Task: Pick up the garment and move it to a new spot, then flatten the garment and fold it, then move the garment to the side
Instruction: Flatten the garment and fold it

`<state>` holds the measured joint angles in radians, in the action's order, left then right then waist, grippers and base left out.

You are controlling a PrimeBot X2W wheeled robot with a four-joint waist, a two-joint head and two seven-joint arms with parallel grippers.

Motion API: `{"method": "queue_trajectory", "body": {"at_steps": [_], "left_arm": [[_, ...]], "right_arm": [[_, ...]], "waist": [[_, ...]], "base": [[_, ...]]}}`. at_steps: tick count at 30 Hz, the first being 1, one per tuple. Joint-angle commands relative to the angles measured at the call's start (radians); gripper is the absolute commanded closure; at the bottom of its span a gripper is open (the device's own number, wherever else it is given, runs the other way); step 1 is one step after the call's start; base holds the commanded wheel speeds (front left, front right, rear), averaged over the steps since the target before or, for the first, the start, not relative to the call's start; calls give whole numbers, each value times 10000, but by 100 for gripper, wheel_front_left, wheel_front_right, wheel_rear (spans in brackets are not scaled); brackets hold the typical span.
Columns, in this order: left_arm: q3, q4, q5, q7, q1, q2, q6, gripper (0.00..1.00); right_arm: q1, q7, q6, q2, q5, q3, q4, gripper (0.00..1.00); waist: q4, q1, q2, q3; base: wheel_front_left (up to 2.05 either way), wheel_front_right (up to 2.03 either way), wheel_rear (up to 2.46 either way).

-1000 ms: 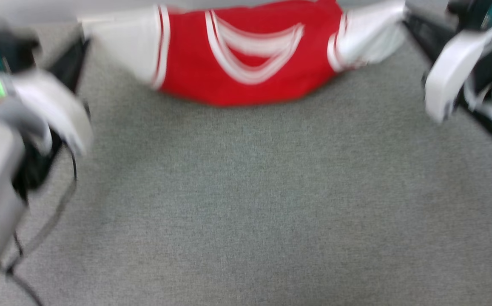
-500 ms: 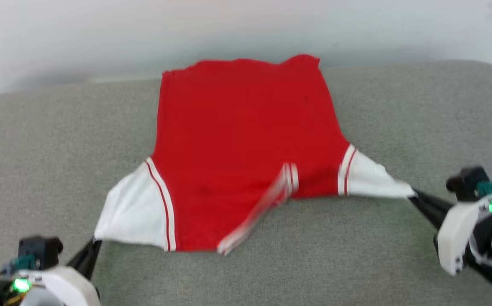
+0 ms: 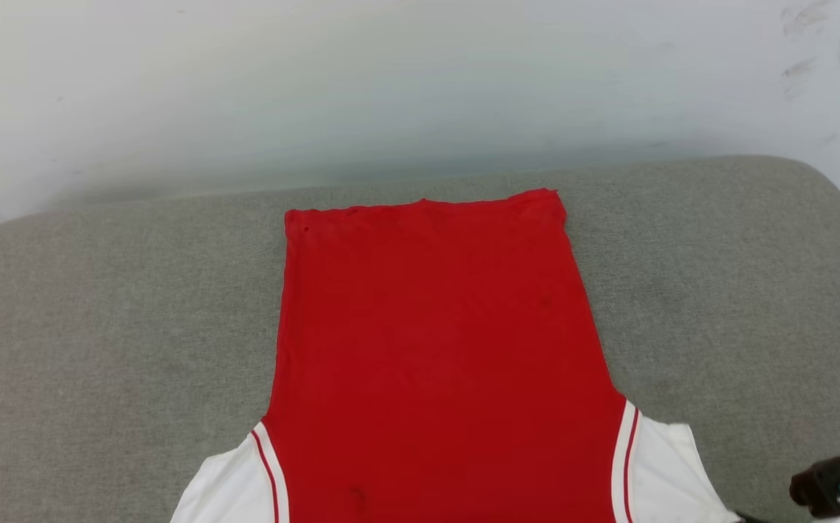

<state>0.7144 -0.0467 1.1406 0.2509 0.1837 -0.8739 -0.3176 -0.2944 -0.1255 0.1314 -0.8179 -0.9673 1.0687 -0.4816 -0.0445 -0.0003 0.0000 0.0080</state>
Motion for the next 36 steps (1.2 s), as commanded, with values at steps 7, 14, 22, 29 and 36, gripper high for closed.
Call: {"method": "queue_trajectory", "body": {"at_steps": [7, 14, 22, 29, 36], "left_arm": [[-460, 597, -244, 133, 508, 91, -346, 100], [-664, 1170, -836, 148, 10, 192, -545, 100], [-862, 1827, -1457, 156, -615, 186, -819, 100], [-929, 2514, -2137, 145, -1471, 274, -1008, 100], [-709, 2837, -2726, 8, -2393, 566, -1029, 100]], "right_arm": [[724, 960, -14, -232, 282, -809, 652, 63], [-48, 1494, -11, -542, 953, -2529, 1495, 0], [-1858, 2626, -11, -1119, 1509, -4934, 3011, 0], [-4936, 5794, -11, -692, 1844, -5556, 3429, 0], [-7912, 10364, -11, -327, 1281, -4396, 2290, 0]], "waist": [[72, 3, 0, 190], [242, 3, 0, 660], [631, 3, 0, 1790], [1310, 3, 0, 3317], [2066, 3, 0, 4524]], "base": [[0, 0, 0], [0, 0, 0], [0, 0, 0], [0, 0, 0], [0, 0, 0]]}}
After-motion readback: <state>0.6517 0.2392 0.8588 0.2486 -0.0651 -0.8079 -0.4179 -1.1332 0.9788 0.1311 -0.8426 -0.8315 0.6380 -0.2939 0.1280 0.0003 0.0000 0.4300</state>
